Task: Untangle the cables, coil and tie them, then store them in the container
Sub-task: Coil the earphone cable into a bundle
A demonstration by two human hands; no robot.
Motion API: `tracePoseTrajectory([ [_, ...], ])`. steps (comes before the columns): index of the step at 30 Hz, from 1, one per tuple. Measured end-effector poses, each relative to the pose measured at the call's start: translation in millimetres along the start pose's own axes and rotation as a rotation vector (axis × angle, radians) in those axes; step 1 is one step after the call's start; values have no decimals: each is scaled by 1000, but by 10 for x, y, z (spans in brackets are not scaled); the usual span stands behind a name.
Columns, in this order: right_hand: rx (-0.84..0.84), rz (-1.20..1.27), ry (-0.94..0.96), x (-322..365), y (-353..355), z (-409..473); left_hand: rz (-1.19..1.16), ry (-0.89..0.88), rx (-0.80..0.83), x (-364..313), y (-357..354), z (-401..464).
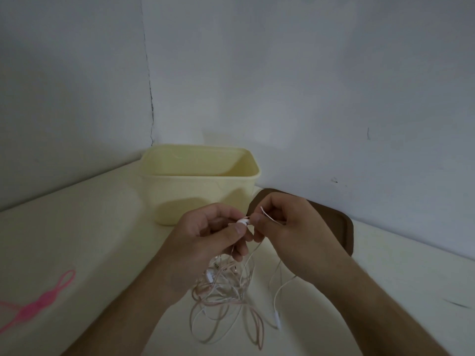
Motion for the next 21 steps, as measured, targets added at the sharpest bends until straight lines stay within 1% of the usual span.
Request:
tracePoseTrajectory([
  [2,-3,36,8,-9,-9,-1,-39,21,8,15,14,11],
  [5,4,80,-11,-31,1,0,-23,39,15,40,36,27],
  [8,37,141,-41,-35,17,3,-25,57,-4,46,56,32],
  [11,76,187,-31,13,14,-11,-59,58,-12,25,47,34],
  [17,-78,81,-53,-12,-2,-22,-68,58,0,-17,-3,7],
  [19,-105,27,-69,-5,-7,-28,-69,58,-11,-27,-1,4],
  [21,-115,25,-84,5,2,-29,-52,56,-26,-25,14,10],
])
Point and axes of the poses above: each hand's wrist, its own z-axis towards the middle knuckle, its own y-axis out of the back of the hand, x = y × z, the point moved 2 cm from there along z, towards the middle knuckle, and after that the axes turned 2 degrees about -x, right-handed, at the moved point
